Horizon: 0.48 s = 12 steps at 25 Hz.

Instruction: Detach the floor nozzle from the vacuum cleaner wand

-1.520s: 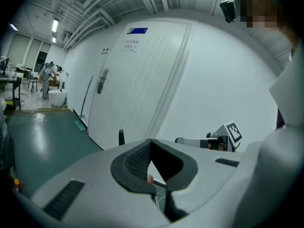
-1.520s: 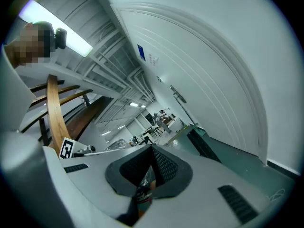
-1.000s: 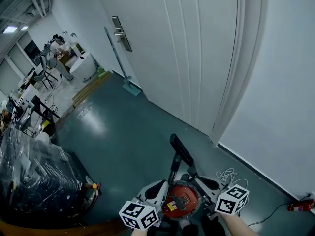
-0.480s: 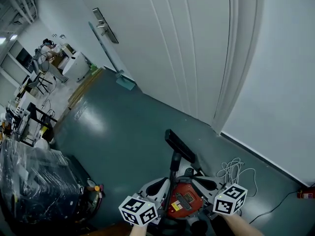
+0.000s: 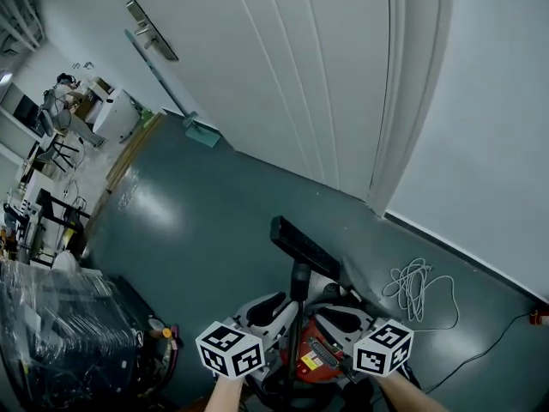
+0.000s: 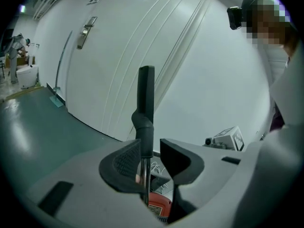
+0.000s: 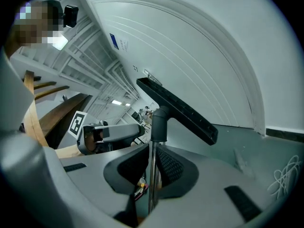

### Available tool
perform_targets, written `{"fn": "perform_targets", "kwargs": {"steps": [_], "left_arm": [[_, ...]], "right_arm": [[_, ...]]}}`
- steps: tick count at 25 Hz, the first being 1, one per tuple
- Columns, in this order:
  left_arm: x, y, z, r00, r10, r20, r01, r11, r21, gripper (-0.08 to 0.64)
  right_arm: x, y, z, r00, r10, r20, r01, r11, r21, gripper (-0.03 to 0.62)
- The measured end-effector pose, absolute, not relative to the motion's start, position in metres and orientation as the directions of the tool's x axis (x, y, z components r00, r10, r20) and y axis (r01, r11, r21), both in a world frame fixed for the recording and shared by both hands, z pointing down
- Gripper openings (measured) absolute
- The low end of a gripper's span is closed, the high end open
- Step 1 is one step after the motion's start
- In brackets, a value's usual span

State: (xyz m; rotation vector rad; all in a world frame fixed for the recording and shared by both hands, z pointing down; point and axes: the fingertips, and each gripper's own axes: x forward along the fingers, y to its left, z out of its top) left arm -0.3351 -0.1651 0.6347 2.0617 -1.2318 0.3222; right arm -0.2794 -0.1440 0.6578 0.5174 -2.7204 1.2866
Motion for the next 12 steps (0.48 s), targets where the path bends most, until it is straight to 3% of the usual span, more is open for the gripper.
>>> {"fn": "perform_targets", "kwargs": {"steps": [7, 12], "left_arm": [[-0.33, -0.186, 0.664, 0.599, -0.583, 0.549, -0.795, -0.347, 0.498, 0.233], [-0.321, -0.199, 0.67, 0.657, -0.529, 0.538, -0.751, -0.392, 0.531, 0.248]], "right_arm": [[-0.299, -0.145, 0.689, -0.937, -0.265, 0.228, -0.342, 0.565, -0.751, 0.142], [-0.314, -0.146, 0.7, -0.938, -0.264, 0.225, -0.339, 0.562, -0.754, 0.173]]}}
